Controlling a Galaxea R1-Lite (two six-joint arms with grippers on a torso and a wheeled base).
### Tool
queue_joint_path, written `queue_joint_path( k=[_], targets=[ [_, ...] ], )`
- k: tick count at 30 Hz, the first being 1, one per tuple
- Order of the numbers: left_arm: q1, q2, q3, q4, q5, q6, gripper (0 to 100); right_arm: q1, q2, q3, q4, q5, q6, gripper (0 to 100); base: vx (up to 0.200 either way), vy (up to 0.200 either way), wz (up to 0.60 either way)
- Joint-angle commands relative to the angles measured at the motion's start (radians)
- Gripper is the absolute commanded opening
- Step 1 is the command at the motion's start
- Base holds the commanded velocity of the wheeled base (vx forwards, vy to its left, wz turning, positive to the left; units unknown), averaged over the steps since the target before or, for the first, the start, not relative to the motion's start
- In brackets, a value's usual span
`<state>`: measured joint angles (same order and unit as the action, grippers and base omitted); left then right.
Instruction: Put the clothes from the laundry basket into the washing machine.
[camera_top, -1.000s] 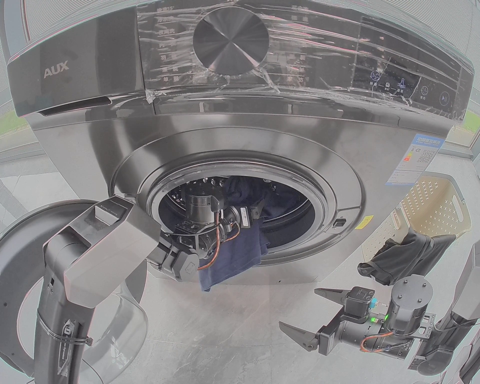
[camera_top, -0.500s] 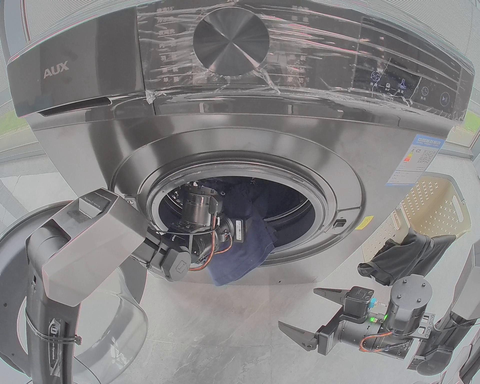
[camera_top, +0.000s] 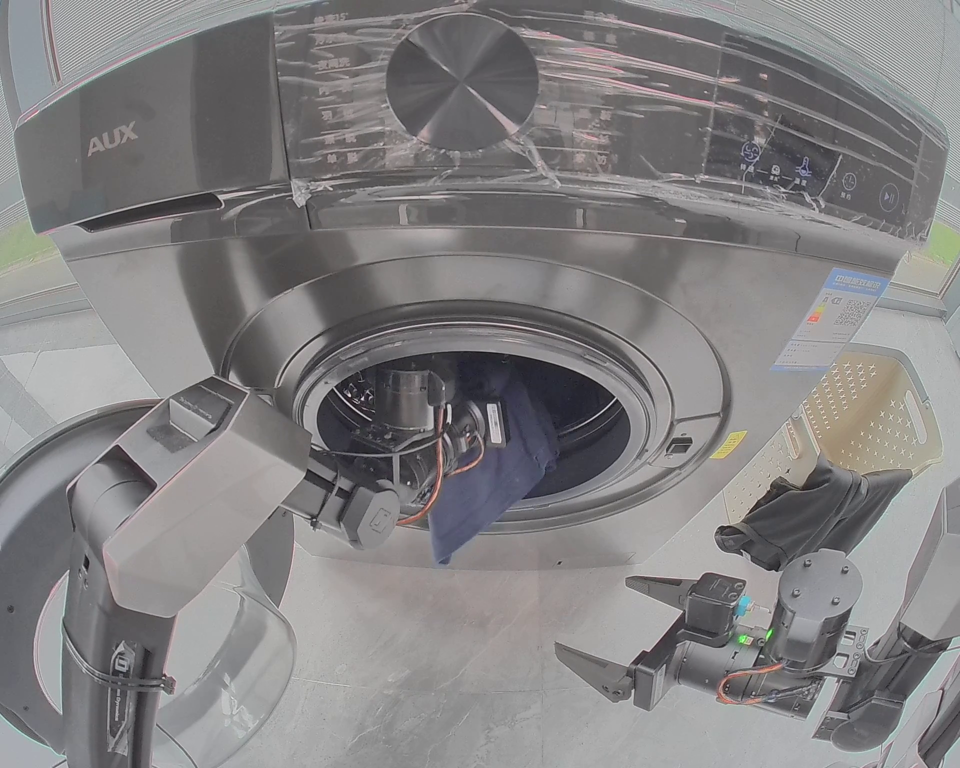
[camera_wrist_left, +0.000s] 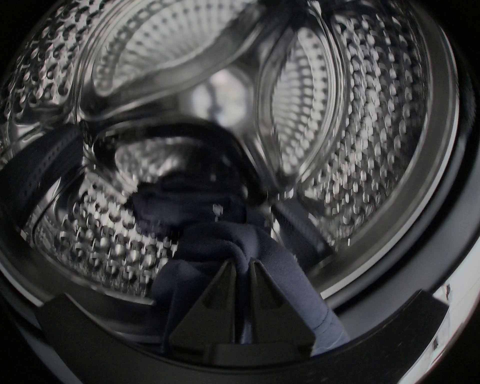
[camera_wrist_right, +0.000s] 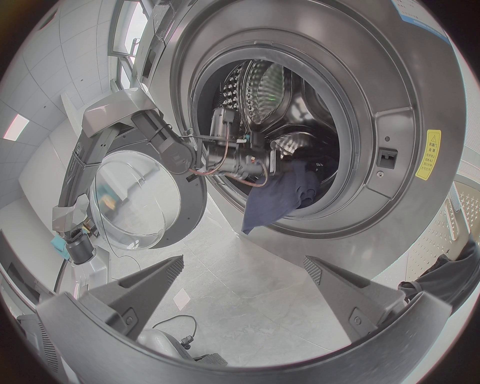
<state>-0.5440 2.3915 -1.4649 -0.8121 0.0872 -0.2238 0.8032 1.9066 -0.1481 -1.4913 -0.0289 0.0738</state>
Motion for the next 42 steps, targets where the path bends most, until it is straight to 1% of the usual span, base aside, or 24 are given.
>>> queue_joint_path(
  k=[1,3,4,7,8,11,13,14,16,19,21,28,29,33,38,39,41,42],
  targets=[
    [0.007,0.078,-0.173,-0.076,0.037,-0.055,0,0.001,0.003,-0.004,0.000,0.000,0.000,100,0.000,0.000,0.00],
    [0.009,0.084,-0.189,-0.085,0.039,-0.057,0,0.001,0.003,-0.004,-0.001,0.000,0.000,100,0.000,0.000,0.00],
    [0.009,0.098,-0.219,-0.107,0.045,-0.058,0,0.001,0.003,-0.004,0.000,0.000,0.000,100,0.000,0.000,0.00],
    [0.009,0.095,-0.206,-0.107,0.051,-0.058,0,-0.001,0.003,-0.004,-0.001,0.000,0.000,100,0.000,0.000,0.00],
    [0.009,0.089,-0.192,-0.102,0.051,-0.058,100,-0.001,0.003,-0.004,0.000,0.000,0.000,100,0.000,0.000,0.00],
    [0.004,0.054,-0.135,-0.087,0.049,-0.058,100,-0.001,0.002,-0.002,-0.001,0.000,0.000,100,0.000,0.000,0.00],
    [-0.004,0.008,-0.068,-0.052,0.040,-0.060,100,-0.001,0.002,-0.002,-0.001,0.000,0.000,100,0.000,0.000,0.00],
    [-0.004,0.008,-0.068,-0.052,0.040,-0.060,100,-0.001,0.002,-0.002,-0.001,0.000,0.000,100,0.000,0.000,0.00],
    [-0.010,-0.020,0.011,-0.001,0.032,-0.055,100,-0.001,0.003,-0.002,0.000,0.000,0.000,100,0.000,0.000,0.00],
    [-0.013,-0.021,0.061,0.019,0.022,-0.051,100,0.001,0.002,-0.002,-0.001,0.000,0.000,100,0.000,0.000,0.00],
    [-0.013,-0.014,0.080,0.018,0.011,-0.046,100,0.001,0.002,-0.002,0.000,0.000,0.000,100,0.000,0.000,0.00],
    [-0.013,0.035,0.075,0.016,0.008,-0.034,100,0.001,0.003,-0.002,0.000,0.000,0.000,100,0.000,0.000,0.00],
    [-0.013,0.038,0.074,0.014,0.006,-0.034,0,0.001,0.003,-0.002,-0.001,0.000,0.000,100,0.000,0.000,0.00],
    [-0.011,0.052,0.055,0.008,0.002,-0.029,0,0.001,0.003,-0.002,0.000,0.000,0.000,100,0.000,0.000,0.00],
    [-0.007,0.063,0.003,-0.005,0.006,-0.037,0,0.001,0.003,-0.002,0.000,0.000,0.000,100,0.000,0.000,0.00],
    [-0.001,0.081,-0.055,-0.021,0.019,-0.040,0,0.001,0.003,-0.004,-0.001,0.000,0.000,100,0.000,0.000,0.00],
    [0.003,0.092,-0.083,-0.032,0.026,-0.042,0,0.001,0.003,-0.004,0.000,0.000,0.000,100,0.000,0.000,0.00],
    [0.009,0.107,-0.132,-0.055,0.048,-0.042,0,0.001,0.003,-0.004,-0.001,0.000,0.000,100,0.000,0.000,0.00]
  ],
)
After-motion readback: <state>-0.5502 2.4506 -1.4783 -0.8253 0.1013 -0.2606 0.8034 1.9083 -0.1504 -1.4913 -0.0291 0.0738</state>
